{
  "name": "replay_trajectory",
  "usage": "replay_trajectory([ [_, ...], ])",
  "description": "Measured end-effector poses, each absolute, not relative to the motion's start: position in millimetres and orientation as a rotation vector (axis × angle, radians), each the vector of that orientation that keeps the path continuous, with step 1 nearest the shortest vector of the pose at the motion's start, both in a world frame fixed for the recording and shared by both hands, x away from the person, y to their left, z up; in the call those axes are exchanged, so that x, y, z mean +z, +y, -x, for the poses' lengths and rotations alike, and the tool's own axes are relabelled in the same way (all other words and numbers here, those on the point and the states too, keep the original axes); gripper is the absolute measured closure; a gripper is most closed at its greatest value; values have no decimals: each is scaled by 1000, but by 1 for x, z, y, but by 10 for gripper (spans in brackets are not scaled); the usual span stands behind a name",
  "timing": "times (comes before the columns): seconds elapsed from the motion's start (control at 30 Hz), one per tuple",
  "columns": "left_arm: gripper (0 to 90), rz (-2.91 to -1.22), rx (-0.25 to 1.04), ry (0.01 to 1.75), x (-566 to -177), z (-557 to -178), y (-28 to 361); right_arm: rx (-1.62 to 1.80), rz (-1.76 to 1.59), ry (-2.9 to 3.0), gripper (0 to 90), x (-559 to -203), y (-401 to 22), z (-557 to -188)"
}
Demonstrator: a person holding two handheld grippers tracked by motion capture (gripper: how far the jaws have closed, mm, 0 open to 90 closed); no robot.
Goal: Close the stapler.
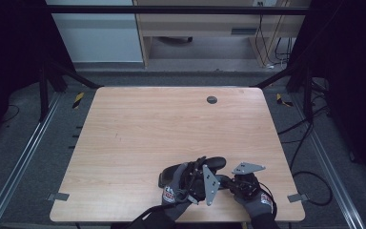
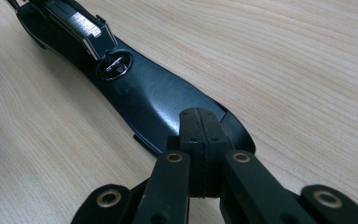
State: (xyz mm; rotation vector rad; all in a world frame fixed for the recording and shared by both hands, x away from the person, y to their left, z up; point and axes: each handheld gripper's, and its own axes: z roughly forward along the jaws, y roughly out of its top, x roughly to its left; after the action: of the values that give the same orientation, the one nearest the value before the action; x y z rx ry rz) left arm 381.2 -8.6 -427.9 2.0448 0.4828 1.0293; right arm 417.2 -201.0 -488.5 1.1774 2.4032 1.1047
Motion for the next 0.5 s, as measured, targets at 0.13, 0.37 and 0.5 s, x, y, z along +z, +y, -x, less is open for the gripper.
replay_trajectory([
  [0.13,459,-2050,1030,478,-430,-381,-11,1106,-1178,2402,900,-489,-201,-417],
  [0.37,447,-2058,1018,476,-434,-381,-14,1100,-1174,2402,900,-489,-201,-417],
  [0.5,438,-2068,1018,469,-437,-382,-16,1101,-1172,2402,900,-489,-201,-417],
])
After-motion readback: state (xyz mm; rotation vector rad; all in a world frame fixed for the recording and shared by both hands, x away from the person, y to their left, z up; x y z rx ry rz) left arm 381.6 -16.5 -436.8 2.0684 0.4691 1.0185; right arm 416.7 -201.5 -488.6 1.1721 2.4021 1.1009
